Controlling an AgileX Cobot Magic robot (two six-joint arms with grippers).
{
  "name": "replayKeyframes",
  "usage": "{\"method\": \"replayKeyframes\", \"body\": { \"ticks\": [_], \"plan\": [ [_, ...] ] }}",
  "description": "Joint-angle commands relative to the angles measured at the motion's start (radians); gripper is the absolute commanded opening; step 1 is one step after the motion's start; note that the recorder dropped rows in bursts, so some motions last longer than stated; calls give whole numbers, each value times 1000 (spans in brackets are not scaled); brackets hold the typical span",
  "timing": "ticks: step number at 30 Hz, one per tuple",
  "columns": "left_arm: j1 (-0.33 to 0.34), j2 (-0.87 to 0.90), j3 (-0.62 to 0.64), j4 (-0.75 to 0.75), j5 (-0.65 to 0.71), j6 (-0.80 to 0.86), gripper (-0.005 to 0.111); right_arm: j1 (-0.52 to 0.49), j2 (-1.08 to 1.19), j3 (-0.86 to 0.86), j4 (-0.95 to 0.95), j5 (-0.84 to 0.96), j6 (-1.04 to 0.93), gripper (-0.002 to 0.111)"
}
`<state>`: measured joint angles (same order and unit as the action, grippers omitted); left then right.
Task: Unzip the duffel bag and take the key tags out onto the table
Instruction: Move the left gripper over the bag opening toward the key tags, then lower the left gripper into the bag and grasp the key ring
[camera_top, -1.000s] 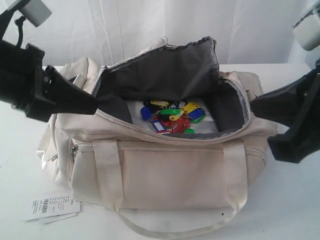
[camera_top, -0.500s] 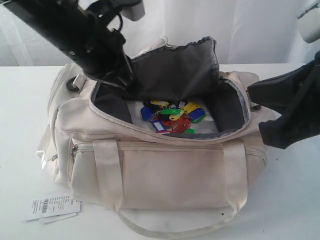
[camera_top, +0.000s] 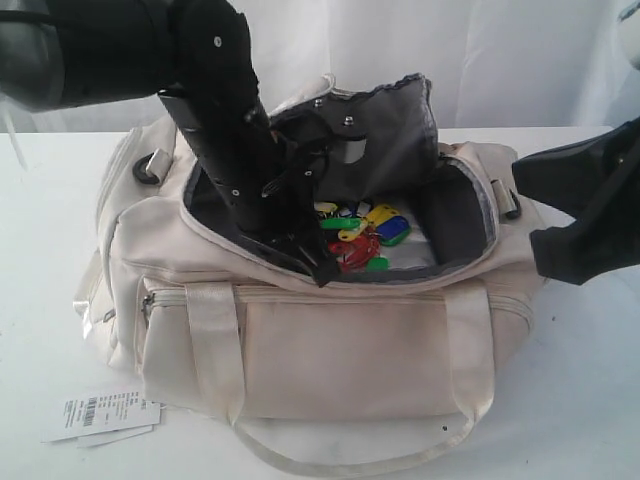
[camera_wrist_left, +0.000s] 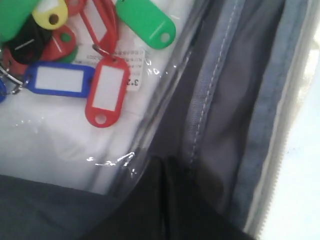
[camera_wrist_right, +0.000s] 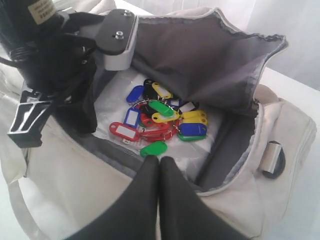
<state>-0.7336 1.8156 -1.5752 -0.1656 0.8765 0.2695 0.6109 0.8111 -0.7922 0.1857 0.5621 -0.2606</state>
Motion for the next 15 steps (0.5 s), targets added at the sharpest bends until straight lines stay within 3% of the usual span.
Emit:
{"method": "replayKeyframes", "body": {
  "ticks": [1, 8, 15],
  "plan": [
    [-6, -1, 53, -11, 47, -12, 0, -1, -7, 8, -7, -9, 8, 0],
    [-6, -1, 175, 9, 91, -8, 0, -1, -7, 8, -4, -9, 20, 0],
    [-6, -1, 269, 22, 27, -8, 0, -1, -7, 8, -4, -7, 32, 0]
  ]
}}
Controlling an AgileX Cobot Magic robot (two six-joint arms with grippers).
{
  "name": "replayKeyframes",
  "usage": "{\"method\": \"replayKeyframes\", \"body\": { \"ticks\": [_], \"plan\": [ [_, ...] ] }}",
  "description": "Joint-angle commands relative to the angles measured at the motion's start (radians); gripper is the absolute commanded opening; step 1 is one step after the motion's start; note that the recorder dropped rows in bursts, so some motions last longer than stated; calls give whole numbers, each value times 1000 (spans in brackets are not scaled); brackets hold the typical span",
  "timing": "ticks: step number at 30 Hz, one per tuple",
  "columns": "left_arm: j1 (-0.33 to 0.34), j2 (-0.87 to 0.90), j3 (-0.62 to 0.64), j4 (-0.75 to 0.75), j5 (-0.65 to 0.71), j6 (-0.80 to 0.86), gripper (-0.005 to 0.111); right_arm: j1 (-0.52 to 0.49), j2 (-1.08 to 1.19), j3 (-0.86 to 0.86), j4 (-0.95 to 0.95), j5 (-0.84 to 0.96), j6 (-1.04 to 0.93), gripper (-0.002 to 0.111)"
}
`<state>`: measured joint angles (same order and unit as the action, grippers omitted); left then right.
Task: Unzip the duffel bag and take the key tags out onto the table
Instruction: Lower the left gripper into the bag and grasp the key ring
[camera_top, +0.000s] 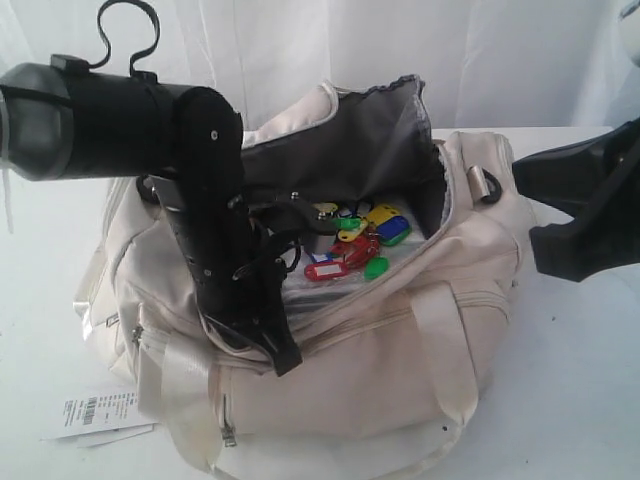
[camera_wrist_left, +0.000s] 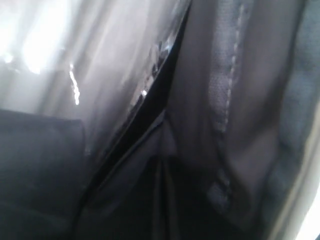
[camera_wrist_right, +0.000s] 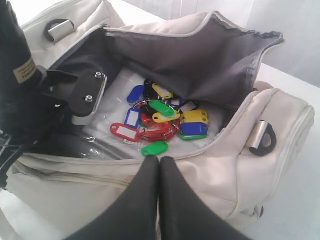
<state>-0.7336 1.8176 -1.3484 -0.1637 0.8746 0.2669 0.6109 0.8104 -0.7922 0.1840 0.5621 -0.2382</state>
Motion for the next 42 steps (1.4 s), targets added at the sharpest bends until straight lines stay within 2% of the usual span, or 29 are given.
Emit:
{"method": "replayKeyframes", "body": {
  "ticks": [1, 7, 15, 23, 29, 31, 33, 35, 36, 39, 42],
  "plan": [
    [-6, -5, 42, 20, 25, -3, 0, -1, -6, 8, -3, -5, 10, 0],
    [-6, -65, 23, 17, -42, -3, 0, -1, -6, 8, -3, -3, 15, 0],
    [-6, -100, -118, 4, -169, -2, 0, -1, -6, 8, -3, -3, 34, 0],
    [-16, -7, -235, -21, -236, -7, 0, -1, -6, 8, -1, -3, 34, 0],
    [-92, 144, -356, -19, -234, -5, 0, -1, -6, 8, -1, -3, 36, 0],
    [-97, 188, -392, -15, -236, -5, 10, -1, -6, 8, -1, -3, 36, 0],
    [-97, 221, -414, -6, -236, -5, 30, -1, -6, 8, -1, -3, 36, 0],
    [-97, 245, -421, 7, -267, -7, 62, -1, -6, 8, 1, -3, 36, 0],
    [-97, 250, -421, 27, -286, -19, 70, -1, -6, 8, 1, -3, 36, 0],
    [-93, 273, -421, 154, -317, -122, 71, -1, -6, 10, 1, -5, 36, 0],
    [-81, 284, -421, 181, -302, -159, 70, -1, -6, 10, 1, -5, 36, 0]
  ]
}}
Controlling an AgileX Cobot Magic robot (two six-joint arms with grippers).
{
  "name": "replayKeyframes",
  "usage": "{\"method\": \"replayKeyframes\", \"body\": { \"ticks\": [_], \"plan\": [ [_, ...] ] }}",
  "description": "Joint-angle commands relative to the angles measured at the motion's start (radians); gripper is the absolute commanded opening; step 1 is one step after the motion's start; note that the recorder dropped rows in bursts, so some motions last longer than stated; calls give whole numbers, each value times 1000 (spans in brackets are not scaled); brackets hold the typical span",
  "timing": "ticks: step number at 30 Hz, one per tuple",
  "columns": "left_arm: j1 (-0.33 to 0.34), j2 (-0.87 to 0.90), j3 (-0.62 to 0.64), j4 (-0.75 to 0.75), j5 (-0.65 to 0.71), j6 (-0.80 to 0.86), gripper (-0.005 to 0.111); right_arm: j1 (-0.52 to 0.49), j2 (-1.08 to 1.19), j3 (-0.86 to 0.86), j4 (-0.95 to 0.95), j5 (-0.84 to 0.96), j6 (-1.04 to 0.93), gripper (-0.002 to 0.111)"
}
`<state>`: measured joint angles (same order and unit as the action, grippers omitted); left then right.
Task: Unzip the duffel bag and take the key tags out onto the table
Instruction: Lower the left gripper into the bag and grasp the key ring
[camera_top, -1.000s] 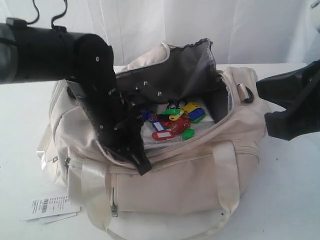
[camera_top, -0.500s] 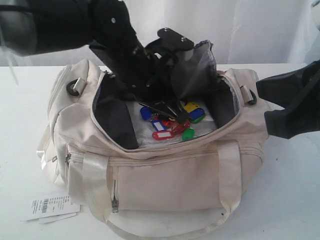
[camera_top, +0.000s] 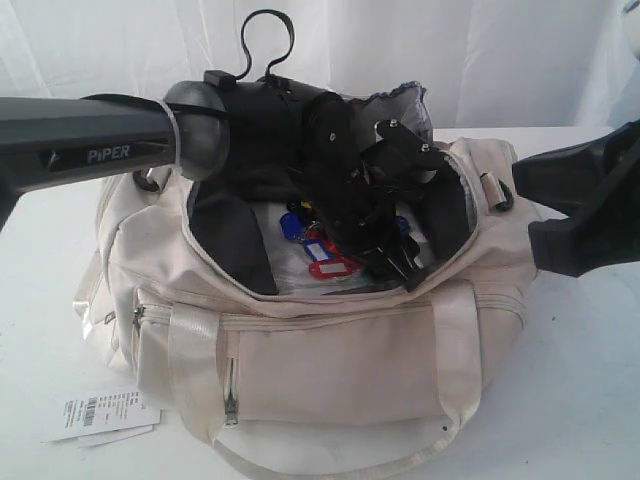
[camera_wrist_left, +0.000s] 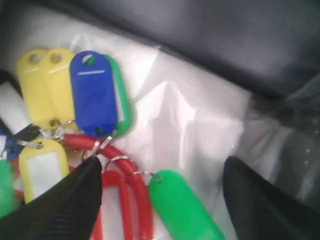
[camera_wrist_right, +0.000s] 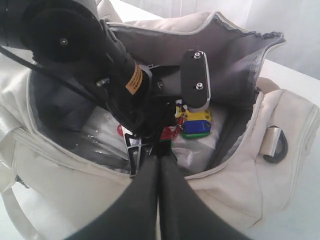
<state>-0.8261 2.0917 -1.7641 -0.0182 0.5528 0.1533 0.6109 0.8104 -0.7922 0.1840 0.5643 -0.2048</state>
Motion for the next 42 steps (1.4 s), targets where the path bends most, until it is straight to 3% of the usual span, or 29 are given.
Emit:
{"method": "replayKeyframes", "body": {
  "ticks": [1, 7, 14, 19, 22, 27, 42],
  "plan": [
    [13, 22, -6, 35, 25, -46, 70, -1, -6, 10, 1, -7, 3, 0],
    [15, 56, -6, 33, 45, -46, 70, -1, -6, 10, 1, -7, 3, 0],
    [15, 62, -6, 18, 59, -48, 55, -1, -6, 10, 1, -7, 3, 0],
    [15, 65, -6, 24, 120, -48, 54, -1, -6, 10, 1, -7, 3, 0],
    [15, 65, -6, 24, 145, -48, 40, -1, -6, 10, 1, -7, 3, 0],
    [15, 49, -6, 32, 156, -46, 0, -1, -6, 10, 1, -7, 3, 0],
    [15, -154, -6, 156, 157, -46, 0, -1, -6, 10, 1, -5, 3, 0]
  ]
}}
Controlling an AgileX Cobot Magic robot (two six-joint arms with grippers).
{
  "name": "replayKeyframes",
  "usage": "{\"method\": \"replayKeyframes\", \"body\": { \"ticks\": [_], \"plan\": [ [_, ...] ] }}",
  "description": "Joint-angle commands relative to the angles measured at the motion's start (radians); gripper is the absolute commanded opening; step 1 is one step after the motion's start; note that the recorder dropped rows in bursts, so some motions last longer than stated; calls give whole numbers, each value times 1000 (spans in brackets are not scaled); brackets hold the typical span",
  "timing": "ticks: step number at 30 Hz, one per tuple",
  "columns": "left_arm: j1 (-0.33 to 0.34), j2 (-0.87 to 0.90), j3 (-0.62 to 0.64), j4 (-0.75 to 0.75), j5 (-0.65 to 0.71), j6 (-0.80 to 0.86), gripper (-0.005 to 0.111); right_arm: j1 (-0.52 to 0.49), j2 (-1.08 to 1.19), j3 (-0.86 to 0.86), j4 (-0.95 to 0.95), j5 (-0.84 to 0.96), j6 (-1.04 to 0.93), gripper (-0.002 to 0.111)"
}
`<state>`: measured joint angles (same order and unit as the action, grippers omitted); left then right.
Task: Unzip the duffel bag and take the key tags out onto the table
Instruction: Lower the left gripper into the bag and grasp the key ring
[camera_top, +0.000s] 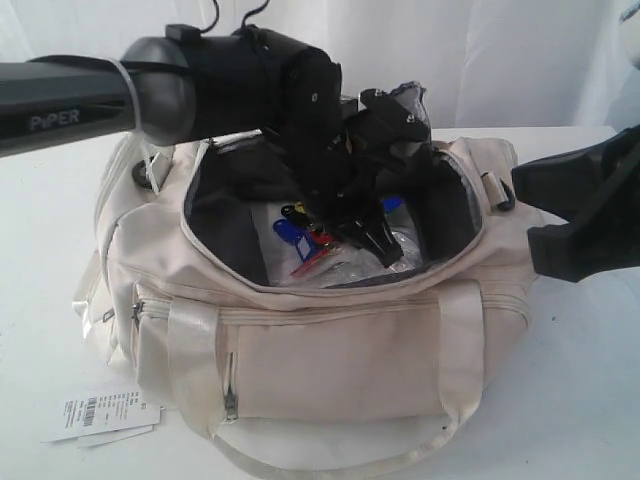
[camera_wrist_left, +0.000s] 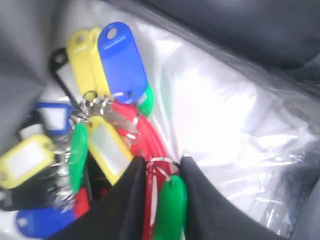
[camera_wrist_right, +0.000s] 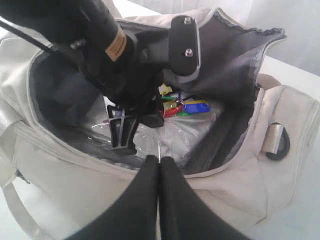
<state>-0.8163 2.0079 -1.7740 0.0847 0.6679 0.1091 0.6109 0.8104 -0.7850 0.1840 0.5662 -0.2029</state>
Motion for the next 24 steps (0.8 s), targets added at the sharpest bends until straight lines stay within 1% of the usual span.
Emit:
{"method": "replayKeyframes", "body": {
  "ticks": [1, 8, 13, 18, 24],
  "plan": [
    [5, -80, 4, 58, 42, -1, 0, -1, -6, 3, 1, -7, 1, 0],
    [5, -144, 4, 76, 42, -1, 0, -1, -6, 3, 1, -5, 1, 0],
    [5, -151, 4, 78, 42, -4, 0, -1, -6, 3, 1, -3, 1, 0],
    [5, -130, 6, 61, 44, -4, 0, -1, -6, 3, 1, -1, 1, 0],
    [5, -58, 6, 52, 13, -20, 0, -1, -6, 3, 1, -1, 1, 0]
  ]
}}
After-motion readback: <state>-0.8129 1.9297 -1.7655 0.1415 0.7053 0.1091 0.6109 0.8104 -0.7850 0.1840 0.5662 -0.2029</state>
